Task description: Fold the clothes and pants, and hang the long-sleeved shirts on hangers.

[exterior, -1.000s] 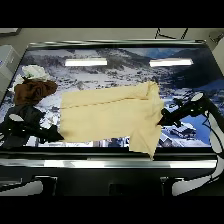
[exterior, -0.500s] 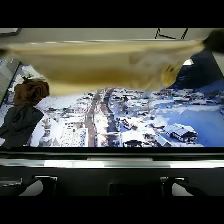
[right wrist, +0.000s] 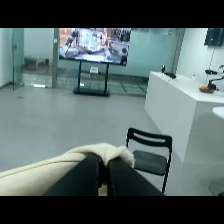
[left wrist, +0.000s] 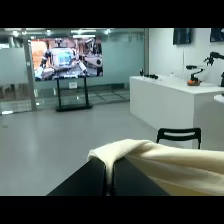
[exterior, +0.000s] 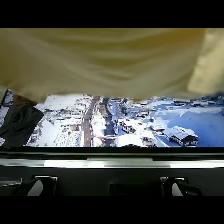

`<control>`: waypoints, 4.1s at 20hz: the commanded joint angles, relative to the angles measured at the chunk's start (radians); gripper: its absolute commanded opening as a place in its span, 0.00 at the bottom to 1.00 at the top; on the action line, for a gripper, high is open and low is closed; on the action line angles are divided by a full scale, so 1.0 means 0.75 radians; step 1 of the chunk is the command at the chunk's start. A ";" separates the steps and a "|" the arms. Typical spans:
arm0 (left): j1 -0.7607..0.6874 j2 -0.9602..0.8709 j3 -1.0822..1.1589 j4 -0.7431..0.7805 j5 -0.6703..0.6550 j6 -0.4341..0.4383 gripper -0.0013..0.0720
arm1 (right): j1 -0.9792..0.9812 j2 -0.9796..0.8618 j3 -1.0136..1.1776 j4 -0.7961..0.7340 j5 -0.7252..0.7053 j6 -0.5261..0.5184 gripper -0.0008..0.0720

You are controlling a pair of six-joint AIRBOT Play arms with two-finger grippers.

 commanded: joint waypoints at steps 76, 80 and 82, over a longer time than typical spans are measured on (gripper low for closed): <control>0.124 -0.708 -1.841 0.471 -0.631 0.117 0.67 | -0.211 -0.743 -1.345 -0.091 0.855 0.255 0.78; 0.121 -0.711 -1.859 0.379 -0.586 0.122 0.59 | -0.211 -0.737 -1.345 -0.064 0.858 0.255 0.77; 0.121 -0.719 -1.864 0.348 -0.579 0.121 0.59 | -0.211 -0.734 -1.345 -0.061 0.858 0.250 0.77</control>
